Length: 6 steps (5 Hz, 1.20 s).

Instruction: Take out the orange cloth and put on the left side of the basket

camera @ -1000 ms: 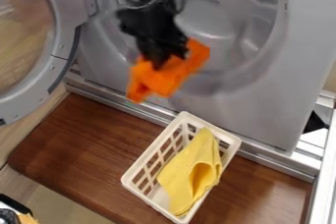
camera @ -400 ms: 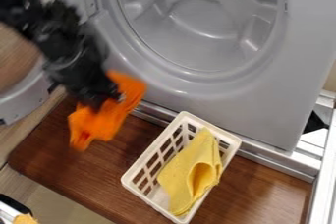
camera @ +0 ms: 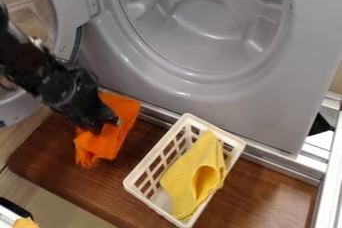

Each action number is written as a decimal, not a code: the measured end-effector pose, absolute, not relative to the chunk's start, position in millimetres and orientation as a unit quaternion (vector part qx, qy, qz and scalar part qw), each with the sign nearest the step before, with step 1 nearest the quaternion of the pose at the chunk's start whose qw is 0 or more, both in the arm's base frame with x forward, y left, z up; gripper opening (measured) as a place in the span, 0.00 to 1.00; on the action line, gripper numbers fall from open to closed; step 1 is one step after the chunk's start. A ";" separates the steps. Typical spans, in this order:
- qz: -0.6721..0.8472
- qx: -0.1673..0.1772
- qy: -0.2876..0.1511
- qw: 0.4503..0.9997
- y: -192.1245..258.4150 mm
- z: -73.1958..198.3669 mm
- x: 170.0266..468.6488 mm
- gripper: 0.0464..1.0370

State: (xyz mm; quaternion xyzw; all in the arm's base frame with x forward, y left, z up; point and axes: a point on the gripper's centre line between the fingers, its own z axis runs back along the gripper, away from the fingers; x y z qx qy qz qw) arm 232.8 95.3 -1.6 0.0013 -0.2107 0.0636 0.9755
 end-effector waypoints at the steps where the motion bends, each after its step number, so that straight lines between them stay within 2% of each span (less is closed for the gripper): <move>1: 0.066 -0.009 -0.202 0.977 97.1 -26.6 241.6 0.01; 2: 0.055 -0.022 -0.183 0.981 92.2 -38.2 255.4 0.03; 3: 0.050 -0.027 -0.128 0.990 80.8 -33.2 268.0 0.18; 4: 0.031 -0.019 -0.101 0.994 71.1 -31.3 270.6 0.44; 5: 0.019 -0.016 -0.097 0.995 65.3 -21.5 274.7 0.75; 6: 0.004 -0.017 -0.105 0.994 59.2 -10.6 277.9 0.97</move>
